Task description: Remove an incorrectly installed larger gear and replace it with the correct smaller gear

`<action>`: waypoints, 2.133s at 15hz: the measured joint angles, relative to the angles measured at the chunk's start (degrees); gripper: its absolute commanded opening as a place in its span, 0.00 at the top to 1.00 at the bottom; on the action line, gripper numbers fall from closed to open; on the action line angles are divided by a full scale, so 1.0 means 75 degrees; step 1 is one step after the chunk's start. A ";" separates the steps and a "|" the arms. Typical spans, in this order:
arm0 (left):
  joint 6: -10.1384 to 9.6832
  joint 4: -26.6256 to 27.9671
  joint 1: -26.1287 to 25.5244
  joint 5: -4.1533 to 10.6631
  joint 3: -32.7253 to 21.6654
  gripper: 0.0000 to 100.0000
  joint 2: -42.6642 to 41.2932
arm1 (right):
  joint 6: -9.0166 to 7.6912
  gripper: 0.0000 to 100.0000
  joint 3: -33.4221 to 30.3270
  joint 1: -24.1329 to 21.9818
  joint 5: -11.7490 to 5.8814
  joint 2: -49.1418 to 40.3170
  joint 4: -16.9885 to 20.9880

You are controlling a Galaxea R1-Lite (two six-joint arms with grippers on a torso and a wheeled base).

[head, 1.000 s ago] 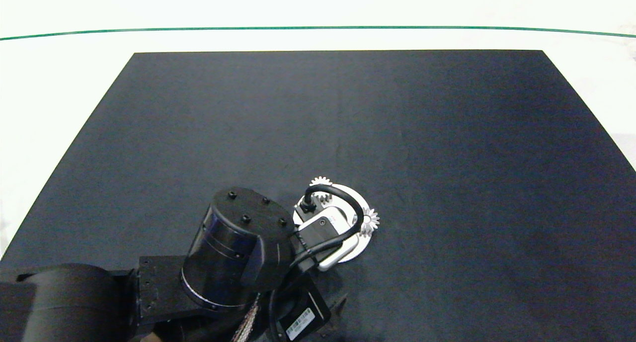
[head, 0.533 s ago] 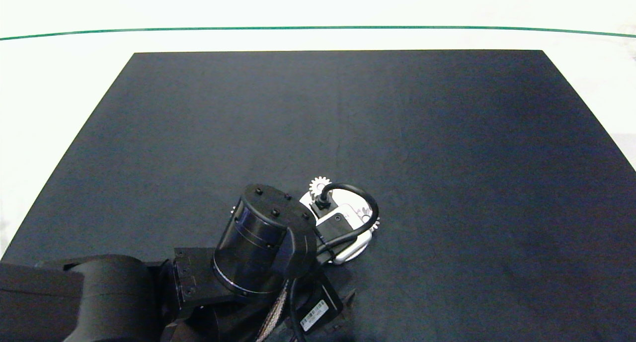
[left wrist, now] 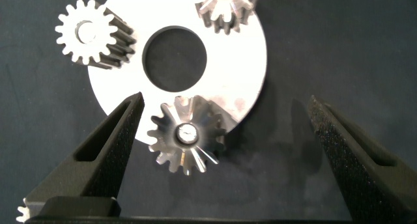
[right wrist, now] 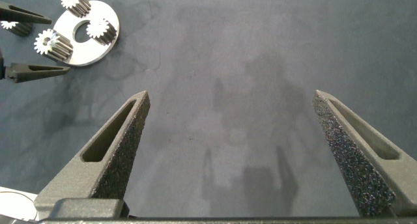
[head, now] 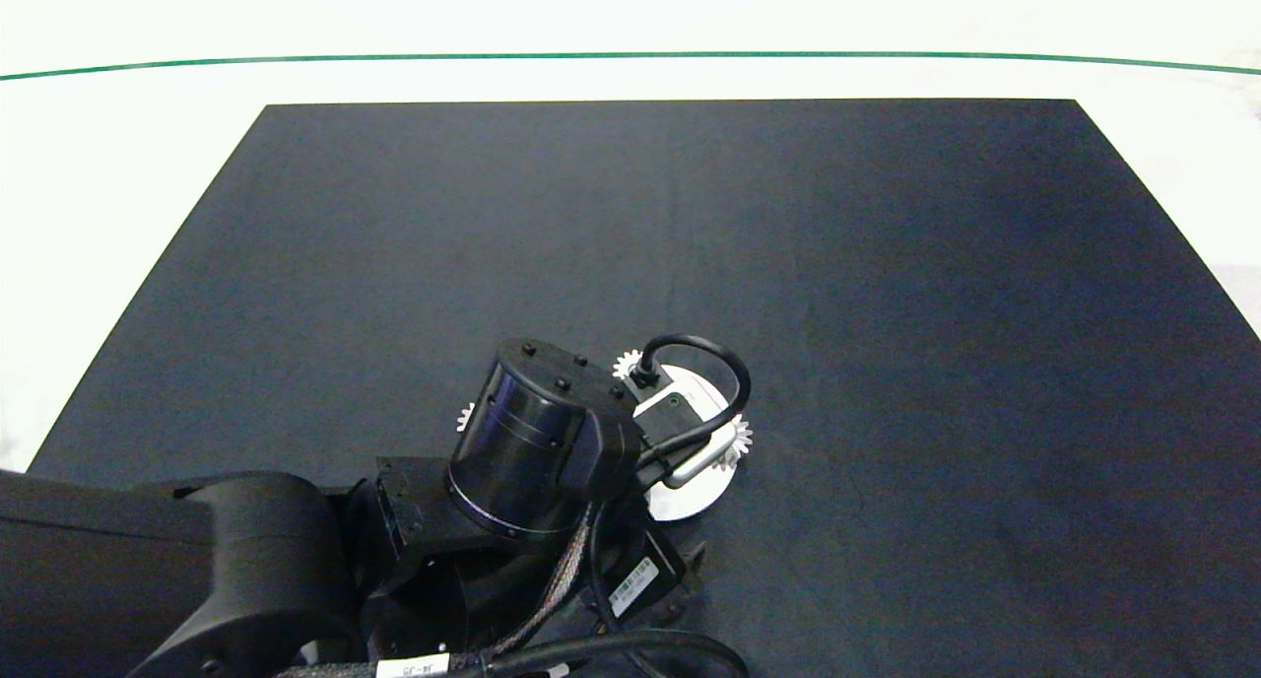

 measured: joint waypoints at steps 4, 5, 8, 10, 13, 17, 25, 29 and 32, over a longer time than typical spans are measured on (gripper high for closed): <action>-0.0003 0.0000 0.0046 0.0016 0.0010 0.00 0.0091 | 0.0000 0.00 -0.0018 -0.0003 0.0010 0.0005 0.0000; -0.0003 0.0008 0.0055 0.0023 0.0010 0.00 0.0114 | 0.0003 0.00 -0.0026 -0.0003 0.0011 0.0008 -0.0002; -0.0003 0.0016 0.0070 0.0023 0.0018 0.00 0.0158 | 0.0003 0.00 -0.0029 -0.0003 0.0011 0.0005 -0.0002; 0.0000 0.0023 0.0075 0.0034 0.0021 0.00 0.0221 | 0.0003 0.00 -0.0029 -0.0007 0.0011 0.0008 -0.0002; -0.0003 0.0016 0.0081 0.0052 0.0010 0.00 0.0297 | 0.0003 0.00 -0.0029 -0.0003 0.0011 0.0011 -0.0002; 0.0042 0.0008 0.0257 0.0046 0.0003 0.04 0.0359 | 0.0003 0.00 -0.0041 -0.0003 0.0015 0.0008 -0.0002; 0.0063 0.0049 0.0390 0.0046 -0.0015 0.20 0.0367 | 0.0000 0.00 -0.0044 -0.0003 0.0024 0.0016 0.0000; 0.0008 0.0086 0.0369 0.0044 -0.0119 0.28 0.0361 | 0.0000 0.00 -0.0041 -0.0003 0.0021 0.0049 -0.0002; -0.0029 0.0085 0.0379 0.0049 -0.0151 0.34 0.0367 | -0.0002 0.00 -0.0041 -0.0003 0.0021 0.0055 -0.0002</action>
